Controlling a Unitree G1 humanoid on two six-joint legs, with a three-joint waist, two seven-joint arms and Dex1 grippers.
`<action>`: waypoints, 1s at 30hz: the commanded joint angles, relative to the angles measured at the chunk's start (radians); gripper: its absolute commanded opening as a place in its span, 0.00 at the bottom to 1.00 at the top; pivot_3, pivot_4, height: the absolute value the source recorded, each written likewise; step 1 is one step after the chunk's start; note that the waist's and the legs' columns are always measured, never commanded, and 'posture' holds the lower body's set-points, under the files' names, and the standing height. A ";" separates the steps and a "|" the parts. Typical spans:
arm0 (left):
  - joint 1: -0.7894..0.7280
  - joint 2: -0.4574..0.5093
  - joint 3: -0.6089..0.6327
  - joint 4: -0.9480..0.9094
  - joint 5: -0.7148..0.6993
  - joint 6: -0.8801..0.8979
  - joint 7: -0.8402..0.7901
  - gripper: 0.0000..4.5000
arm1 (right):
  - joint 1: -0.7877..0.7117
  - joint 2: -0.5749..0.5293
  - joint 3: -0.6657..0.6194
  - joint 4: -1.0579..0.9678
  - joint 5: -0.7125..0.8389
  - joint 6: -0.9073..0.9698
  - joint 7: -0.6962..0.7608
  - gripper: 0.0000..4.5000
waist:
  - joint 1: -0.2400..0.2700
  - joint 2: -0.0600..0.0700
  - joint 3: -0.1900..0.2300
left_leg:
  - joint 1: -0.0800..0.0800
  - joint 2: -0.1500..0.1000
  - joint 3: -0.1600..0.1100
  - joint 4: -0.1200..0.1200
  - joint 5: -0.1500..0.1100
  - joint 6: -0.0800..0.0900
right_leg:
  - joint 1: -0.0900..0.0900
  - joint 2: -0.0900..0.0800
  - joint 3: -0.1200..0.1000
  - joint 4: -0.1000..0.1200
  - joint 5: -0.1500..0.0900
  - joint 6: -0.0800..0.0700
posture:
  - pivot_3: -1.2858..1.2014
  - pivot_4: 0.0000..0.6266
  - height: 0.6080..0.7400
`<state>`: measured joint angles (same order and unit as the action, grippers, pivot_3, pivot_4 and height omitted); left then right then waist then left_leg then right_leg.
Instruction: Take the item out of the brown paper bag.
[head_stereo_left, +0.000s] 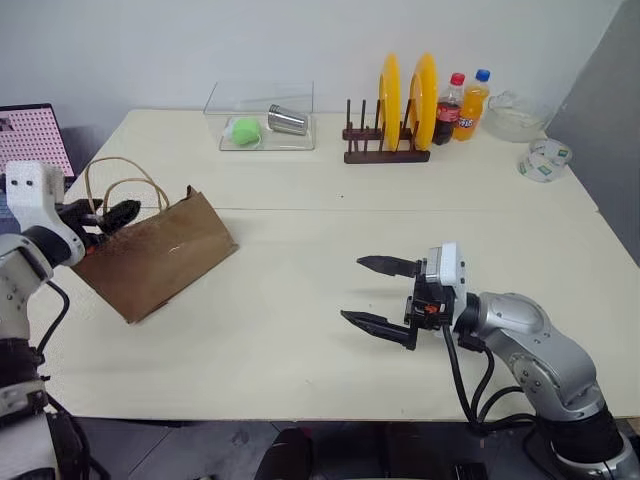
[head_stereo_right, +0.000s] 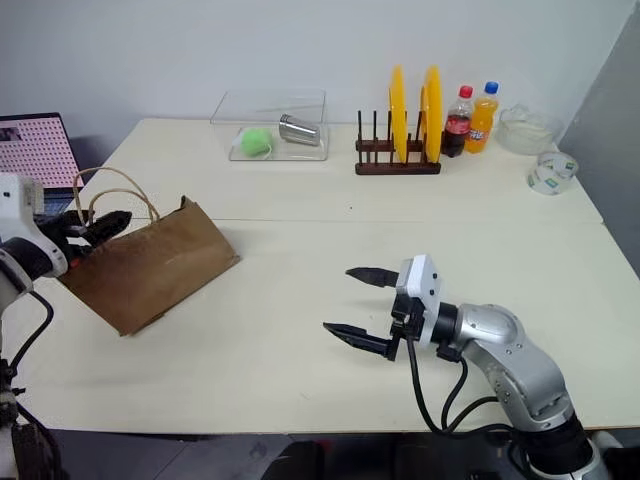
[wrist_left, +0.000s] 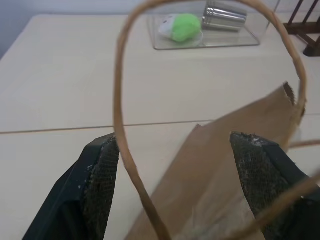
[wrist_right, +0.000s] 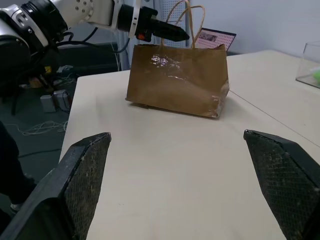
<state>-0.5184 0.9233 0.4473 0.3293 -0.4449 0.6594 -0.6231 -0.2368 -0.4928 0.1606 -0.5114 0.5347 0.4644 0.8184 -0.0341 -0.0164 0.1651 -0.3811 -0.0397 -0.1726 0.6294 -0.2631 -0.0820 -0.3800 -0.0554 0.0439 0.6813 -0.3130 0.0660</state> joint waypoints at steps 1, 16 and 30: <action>-0.055 0.031 0.002 0.034 0.016 -0.049 -0.014 0.81 | -0.018 -0.003 -0.021 -0.050 0.025 0.008 -0.008 1.00 | 0.000 0.000 0.000 | 0.000 0.000 0.000 0.000 0.000 0.000 | 0.000 0.000 0.000 0.000 0.000 0.000 | 0.52 0.24 1.00; -0.207 0.044 -0.069 0.215 0.073 -0.173 -0.119 0.01 | -0.002 -0.010 -0.032 -0.081 0.029 0.029 -0.032 1.00 | -0.008 0.000 0.000 | -0.001 0.000 0.000 0.000 0.000 0.000 | 0.000 0.000 -0.001 0.000 0.000 0.000 | 0.52 0.24 1.00; -0.644 -0.015 -0.244 0.489 0.171 -0.388 -0.356 0.01 | 0.098 -0.048 -0.122 -0.186 0.067 0.069 -0.112 1.00 | -0.014 -0.004 0.000 | -0.003 -0.001 -0.002 0.001 0.000 0.000 | 0.000 0.000 -0.002 0.000 0.000 0.000 | 0.52 0.24 1.00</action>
<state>-1.0921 0.9138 0.2068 0.8146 -0.2724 0.3064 -0.9528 -0.1499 -0.5351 0.0671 -0.6423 0.5742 0.5317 0.7213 -0.0483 -0.0203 0.1656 -0.3839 -0.0408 -0.1748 0.6308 -0.2629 -0.0821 -0.3804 -0.0552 0.0412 0.6818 -0.3130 0.0661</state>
